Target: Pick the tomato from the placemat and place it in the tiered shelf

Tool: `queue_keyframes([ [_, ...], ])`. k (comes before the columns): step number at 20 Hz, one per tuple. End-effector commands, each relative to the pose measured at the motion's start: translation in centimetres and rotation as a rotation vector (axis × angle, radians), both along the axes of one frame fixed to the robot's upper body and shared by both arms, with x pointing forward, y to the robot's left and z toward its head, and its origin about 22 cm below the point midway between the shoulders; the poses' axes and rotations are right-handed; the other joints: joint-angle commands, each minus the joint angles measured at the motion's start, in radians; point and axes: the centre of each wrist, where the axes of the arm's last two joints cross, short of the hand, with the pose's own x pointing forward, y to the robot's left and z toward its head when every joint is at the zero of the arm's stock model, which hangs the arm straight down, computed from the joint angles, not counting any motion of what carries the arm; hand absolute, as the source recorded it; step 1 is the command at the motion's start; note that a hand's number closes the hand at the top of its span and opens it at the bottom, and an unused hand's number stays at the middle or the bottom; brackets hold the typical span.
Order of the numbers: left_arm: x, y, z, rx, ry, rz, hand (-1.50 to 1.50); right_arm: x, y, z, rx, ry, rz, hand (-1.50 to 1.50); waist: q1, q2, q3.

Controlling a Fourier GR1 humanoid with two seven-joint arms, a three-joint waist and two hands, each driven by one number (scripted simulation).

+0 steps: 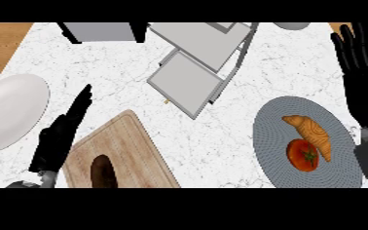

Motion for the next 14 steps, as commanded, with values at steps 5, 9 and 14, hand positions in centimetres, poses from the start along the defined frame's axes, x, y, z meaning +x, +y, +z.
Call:
queue_keyframes([
  [5,-0.5,8.0,-0.1,-0.078,-0.006,0.222,0.00,-5.0,2.4,-2.9,-0.047,-0.135,0.269,1.50,0.009,0.012,0.001],
  [9,-1.8,6.1,-2.5,-0.133,0.057,0.246,0.00,-5.7,-3.0,-7.7,-0.298,-0.032,-0.389,1.50,-0.016,0.014,-0.001],
  [14,-1.3,8.1,-2.8,-0.150,0.078,0.237,0.00,-14.3,3.7,-12.6,-0.223,-0.070,-0.171,-1.50,-0.005,0.015,0.002],
])
